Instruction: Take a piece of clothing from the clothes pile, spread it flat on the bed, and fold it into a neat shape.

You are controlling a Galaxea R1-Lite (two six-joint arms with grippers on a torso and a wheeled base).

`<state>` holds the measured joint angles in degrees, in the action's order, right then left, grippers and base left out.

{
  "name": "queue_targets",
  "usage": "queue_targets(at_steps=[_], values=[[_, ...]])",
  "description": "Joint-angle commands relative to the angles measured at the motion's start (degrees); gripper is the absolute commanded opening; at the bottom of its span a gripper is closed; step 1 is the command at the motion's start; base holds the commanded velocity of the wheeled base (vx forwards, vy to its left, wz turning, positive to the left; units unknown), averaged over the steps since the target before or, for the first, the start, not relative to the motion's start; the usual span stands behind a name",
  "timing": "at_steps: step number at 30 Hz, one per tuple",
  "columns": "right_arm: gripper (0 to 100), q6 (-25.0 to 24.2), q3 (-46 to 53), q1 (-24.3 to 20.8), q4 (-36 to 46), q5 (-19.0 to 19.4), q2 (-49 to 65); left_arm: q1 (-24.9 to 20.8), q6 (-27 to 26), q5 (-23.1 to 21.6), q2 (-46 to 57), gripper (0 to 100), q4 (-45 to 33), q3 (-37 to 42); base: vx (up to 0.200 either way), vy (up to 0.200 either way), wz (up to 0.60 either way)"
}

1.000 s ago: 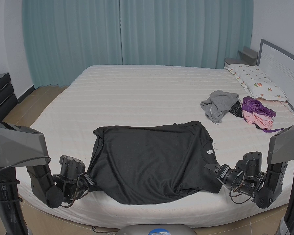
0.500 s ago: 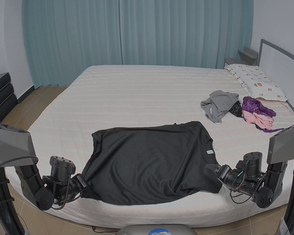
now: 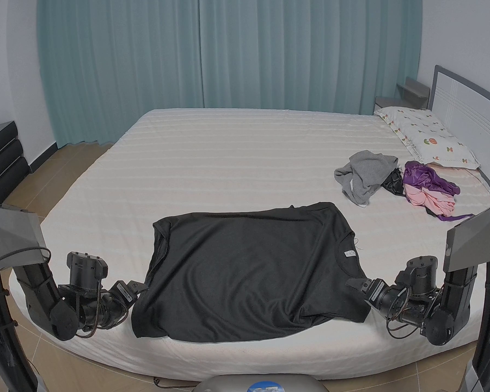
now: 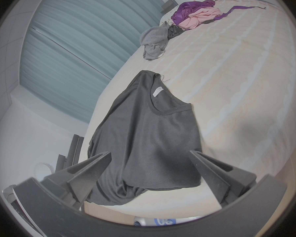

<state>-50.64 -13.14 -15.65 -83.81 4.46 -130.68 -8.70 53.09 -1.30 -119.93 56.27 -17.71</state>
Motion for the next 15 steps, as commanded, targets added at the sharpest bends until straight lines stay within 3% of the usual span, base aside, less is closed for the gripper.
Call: queue_targets(at_steps=[1, 15], values=[[100, 1.2, 0.0, 1.6, 0.6, 0.3, -1.7, 1.9, 1.0, -0.4, 0.6, 100, 0.2, -1.0, 0.0, 0.0, 0.0], [100, 2.3, -2.8, 2.0, 1.5, 2.6, -6.1, 1.6, 1.9, -1.2, 0.1, 100, 0.3, -1.2, 0.0, 0.0, 0.0]])
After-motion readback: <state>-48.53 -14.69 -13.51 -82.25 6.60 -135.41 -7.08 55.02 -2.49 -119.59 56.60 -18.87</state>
